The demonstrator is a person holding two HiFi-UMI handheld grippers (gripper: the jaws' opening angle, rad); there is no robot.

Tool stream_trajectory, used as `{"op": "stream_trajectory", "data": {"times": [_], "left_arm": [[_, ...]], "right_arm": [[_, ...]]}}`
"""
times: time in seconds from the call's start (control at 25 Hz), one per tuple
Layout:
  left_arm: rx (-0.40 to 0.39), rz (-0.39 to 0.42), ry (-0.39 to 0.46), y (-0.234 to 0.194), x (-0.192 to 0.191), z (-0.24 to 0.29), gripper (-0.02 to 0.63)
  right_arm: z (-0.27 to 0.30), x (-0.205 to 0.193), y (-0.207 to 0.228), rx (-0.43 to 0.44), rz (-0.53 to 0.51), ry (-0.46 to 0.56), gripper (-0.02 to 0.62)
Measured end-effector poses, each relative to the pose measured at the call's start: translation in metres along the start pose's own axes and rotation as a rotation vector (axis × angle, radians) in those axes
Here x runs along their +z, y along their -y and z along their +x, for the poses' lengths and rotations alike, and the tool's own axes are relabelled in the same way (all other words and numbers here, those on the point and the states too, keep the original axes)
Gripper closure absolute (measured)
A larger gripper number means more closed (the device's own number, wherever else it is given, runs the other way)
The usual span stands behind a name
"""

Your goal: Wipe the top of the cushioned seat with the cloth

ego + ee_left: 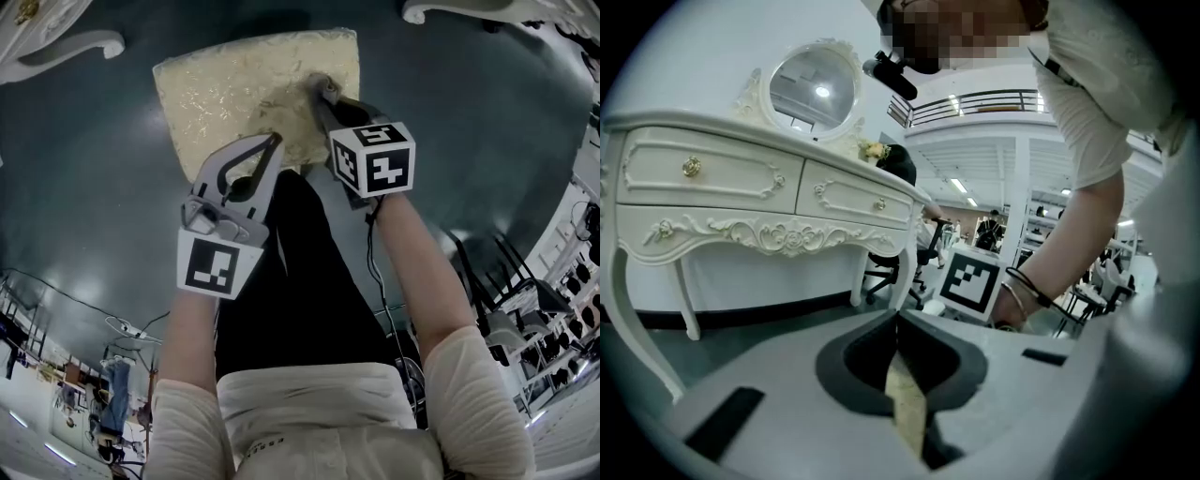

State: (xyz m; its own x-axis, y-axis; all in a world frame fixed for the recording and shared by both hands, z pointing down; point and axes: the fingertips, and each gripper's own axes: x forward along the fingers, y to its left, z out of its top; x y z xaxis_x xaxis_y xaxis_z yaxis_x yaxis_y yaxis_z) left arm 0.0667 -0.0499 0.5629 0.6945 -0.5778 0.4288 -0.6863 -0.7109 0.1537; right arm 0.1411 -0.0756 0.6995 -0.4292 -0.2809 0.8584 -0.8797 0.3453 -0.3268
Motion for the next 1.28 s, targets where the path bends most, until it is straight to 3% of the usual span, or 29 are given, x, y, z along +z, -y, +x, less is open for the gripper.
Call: {"op": "stream_trajectory", "data": {"times": [0.28, 0.44, 0.56, 0.8, 1.04, 1.28], "left_arm": [[-0.015, -0.01, -0.008, 0.015, 0.003, 0.018, 0.603], [-0.029, -0.002, 0.005, 0.022, 0.008, 0.026, 0.603], [-0.03, 0.001, 0.014, 0.02, 0.01, 0.02, 0.603], [-0.018, 0.0, 0.02, 0.017, 0.003, 0.008, 0.603], [0.027, -0.013, 0.017, 0.016, 0.008, -0.032, 0.603], [0.078, -0.028, 0.038, 0.005, 0.012, -0.085, 0.603]], "right_arm": [[-0.012, -0.005, 0.029, -0.04, 0.014, 0.008, 0.568], [-0.018, -0.013, 0.053, -0.104, 0.01, -0.009, 0.568], [-0.02, -0.019, 0.063, -0.164, 0.028, -0.039, 0.568], [-0.029, -0.013, 0.067, -0.194, 0.039, -0.017, 0.568], [-0.05, -0.006, 0.02, -0.162, -0.008, 0.009, 0.568], [-0.042, -0.01, -0.06, -0.086, -0.079, -0.008, 0.568]]}}
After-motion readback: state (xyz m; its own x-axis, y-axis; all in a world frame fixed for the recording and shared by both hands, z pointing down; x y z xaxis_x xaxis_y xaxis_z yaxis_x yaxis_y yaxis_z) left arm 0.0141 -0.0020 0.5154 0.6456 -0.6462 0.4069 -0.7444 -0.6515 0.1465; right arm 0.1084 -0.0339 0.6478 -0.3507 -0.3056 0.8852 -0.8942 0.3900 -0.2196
